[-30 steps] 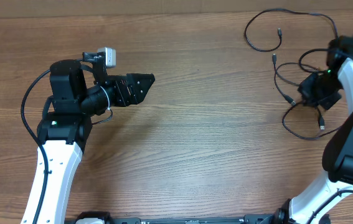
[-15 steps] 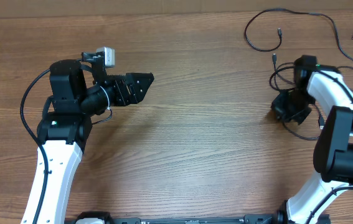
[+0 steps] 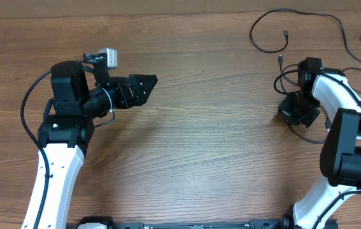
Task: Untangle cables
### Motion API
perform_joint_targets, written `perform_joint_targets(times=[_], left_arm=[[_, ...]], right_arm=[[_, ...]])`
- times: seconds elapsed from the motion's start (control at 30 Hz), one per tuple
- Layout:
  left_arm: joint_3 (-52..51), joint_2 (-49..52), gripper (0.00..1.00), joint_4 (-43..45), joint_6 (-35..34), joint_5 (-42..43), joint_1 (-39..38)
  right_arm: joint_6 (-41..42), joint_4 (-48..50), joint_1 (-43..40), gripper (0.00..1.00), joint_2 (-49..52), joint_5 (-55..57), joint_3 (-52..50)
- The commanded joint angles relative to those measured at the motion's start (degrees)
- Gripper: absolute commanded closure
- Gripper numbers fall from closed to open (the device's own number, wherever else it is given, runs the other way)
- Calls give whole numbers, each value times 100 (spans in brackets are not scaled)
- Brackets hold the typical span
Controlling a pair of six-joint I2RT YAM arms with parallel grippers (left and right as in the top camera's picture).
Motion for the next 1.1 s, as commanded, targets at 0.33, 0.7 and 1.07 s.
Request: perform_joint_targets(times=[0.33, 0.7, 1.07], left_arm=[[103, 26, 0, 7, 109, -22, -2], [103, 26, 0, 4, 111, -22, -2], [103, 26, 0, 4, 111, -22, 0]], right_arm=[[-411, 376, -20, 96, 17, -260, -57], [-927, 433, -22, 94, 28, -634, -282], [-127, 380, -22, 96, 28, 901, -306]])
